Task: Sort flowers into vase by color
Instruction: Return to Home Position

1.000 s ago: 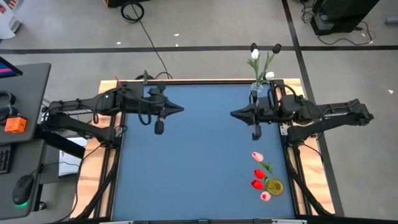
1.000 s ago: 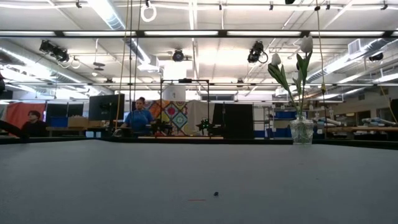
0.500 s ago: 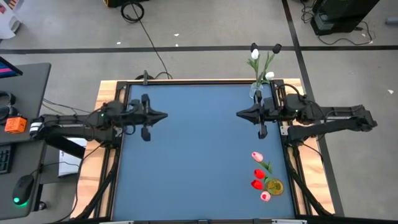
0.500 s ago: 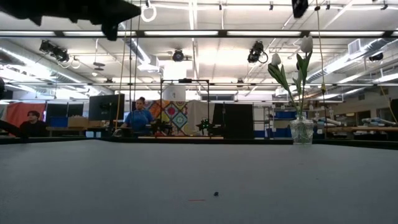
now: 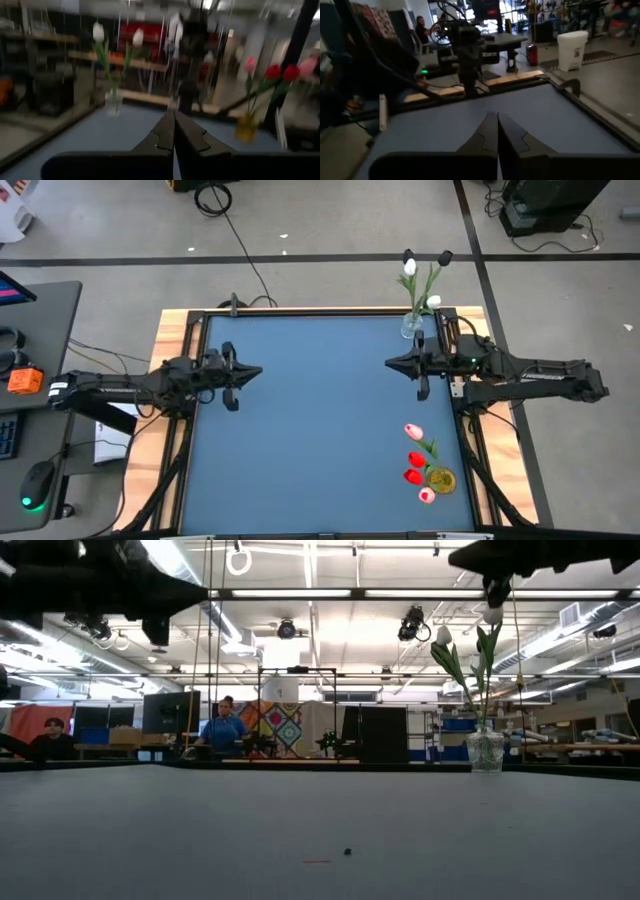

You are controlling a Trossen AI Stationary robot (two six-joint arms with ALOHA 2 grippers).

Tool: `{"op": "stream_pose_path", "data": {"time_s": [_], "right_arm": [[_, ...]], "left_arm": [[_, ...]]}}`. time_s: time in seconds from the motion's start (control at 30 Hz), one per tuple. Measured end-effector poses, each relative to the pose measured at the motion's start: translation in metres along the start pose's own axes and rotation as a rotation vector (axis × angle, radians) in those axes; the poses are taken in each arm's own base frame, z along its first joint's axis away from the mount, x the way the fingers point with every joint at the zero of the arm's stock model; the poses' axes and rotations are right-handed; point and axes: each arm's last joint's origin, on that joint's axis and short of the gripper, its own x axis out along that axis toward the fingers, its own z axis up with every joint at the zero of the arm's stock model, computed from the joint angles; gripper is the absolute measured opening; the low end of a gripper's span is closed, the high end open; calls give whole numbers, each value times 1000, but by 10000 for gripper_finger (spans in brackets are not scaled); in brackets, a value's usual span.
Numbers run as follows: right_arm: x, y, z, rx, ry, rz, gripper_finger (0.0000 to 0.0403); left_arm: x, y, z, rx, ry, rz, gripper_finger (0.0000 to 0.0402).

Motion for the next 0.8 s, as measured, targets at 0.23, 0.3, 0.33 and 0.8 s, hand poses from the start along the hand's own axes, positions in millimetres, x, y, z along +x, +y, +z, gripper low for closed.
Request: {"op": "stream_pose_path", "data": {"time_s": [0.23, 0.3, 0.33, 0.8], "right_arm": [[-11, -6, -23, 22, -49, 62, 2], [-14, -6, -27, 32, -72, 76, 2], [-16, -6, -28, 37, -77, 78, 2], [-31, -15, -62, 71, -106, 99, 0]], "left_arm": [[-17, 3, -19, -18, -87, -18, 10], [-20, 3, -19, -28, -75, -17, 10], [-22, 3, -19, -29, -72, -17, 10], [-41, 5, -23, -3, -25, -13, 10]]}}
